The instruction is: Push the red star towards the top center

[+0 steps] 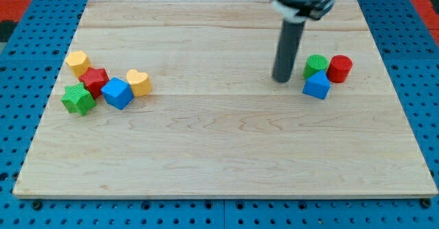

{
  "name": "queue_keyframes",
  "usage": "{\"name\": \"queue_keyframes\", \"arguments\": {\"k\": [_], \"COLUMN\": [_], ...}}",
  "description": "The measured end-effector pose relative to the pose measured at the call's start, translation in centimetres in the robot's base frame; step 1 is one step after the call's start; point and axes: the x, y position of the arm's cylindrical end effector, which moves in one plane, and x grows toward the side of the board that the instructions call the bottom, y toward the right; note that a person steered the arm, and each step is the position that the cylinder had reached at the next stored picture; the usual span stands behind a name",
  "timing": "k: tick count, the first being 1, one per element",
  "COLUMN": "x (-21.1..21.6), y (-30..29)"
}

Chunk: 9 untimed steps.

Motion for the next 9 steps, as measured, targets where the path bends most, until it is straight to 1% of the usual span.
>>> {"name": "queue_keyframes", "arguments": {"k": [1,2,3,4,5,6,8,9], "x": [7.5,12.5,15.3,13.7,10.0,5.6,-2.2,-3.3], "y": [-2.5,-11.7,-21.2,-30.9,-35.9,-36.0,-30.3,-29.0]}}
